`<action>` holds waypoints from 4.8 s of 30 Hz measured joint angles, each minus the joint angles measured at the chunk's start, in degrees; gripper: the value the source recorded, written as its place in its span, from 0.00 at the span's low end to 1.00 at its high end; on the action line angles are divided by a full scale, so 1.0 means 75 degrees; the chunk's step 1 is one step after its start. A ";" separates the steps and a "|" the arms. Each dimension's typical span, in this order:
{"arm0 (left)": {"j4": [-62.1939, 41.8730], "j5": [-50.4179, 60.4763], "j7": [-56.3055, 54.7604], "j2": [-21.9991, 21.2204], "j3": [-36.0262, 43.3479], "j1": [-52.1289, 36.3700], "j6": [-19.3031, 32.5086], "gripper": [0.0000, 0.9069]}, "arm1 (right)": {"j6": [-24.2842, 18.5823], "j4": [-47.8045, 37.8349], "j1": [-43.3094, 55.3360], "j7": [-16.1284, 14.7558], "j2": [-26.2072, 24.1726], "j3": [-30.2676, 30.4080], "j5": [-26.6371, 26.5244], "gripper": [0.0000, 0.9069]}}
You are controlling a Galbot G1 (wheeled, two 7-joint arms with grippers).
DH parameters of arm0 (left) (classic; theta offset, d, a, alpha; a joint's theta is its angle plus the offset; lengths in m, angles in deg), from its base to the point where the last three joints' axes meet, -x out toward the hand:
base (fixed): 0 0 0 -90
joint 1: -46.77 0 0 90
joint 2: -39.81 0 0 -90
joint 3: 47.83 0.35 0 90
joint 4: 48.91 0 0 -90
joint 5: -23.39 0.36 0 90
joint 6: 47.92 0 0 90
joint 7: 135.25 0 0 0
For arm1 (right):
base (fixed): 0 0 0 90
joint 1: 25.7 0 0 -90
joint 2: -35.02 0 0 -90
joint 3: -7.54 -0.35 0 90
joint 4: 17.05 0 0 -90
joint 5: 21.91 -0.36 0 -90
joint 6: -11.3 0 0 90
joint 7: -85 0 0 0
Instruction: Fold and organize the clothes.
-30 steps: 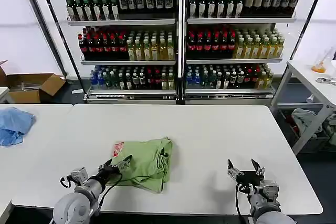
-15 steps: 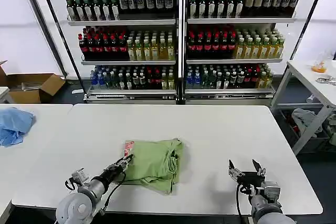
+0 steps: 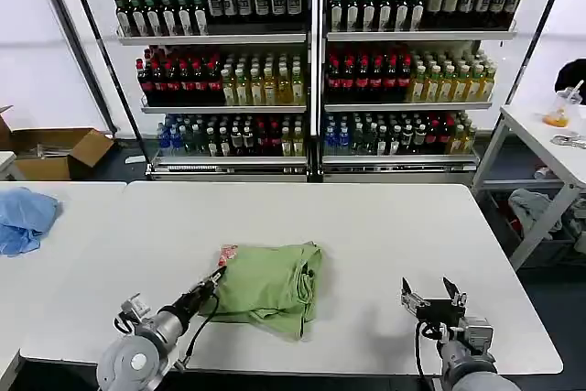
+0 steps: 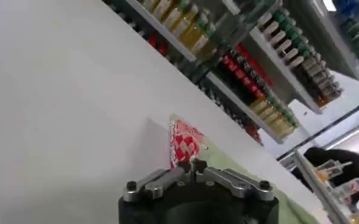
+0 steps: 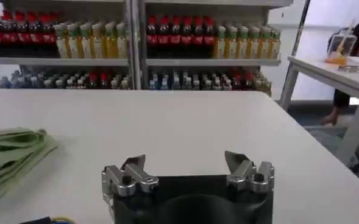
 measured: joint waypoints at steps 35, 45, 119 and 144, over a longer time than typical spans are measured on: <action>0.1513 0.2076 -0.0112 0.1406 -0.0738 -0.0249 -0.0067 0.02 | -0.0058 0.0347 -0.0227 -0.0040 -0.0135 -0.0344 -0.0187 1.00; 0.0858 0.3167 -0.0454 -0.0070 0.2134 -0.1628 -0.0128 0.02 | -0.0066 0.0304 -0.0364 -0.0041 -0.0067 -0.0501 -0.0122 1.00; 0.1405 0.5978 -0.0627 0.0469 -0.0263 0.0537 0.2645 1.00 | -0.0072 -0.3763 0.4394 0.1219 0.1220 0.3136 -0.2520 0.00; 0.1583 0.6095 -0.0583 0.0342 0.0009 0.0464 0.2559 1.00 | -0.1040 -0.2470 0.2979 -0.0218 -0.0291 0.1804 0.0568 1.00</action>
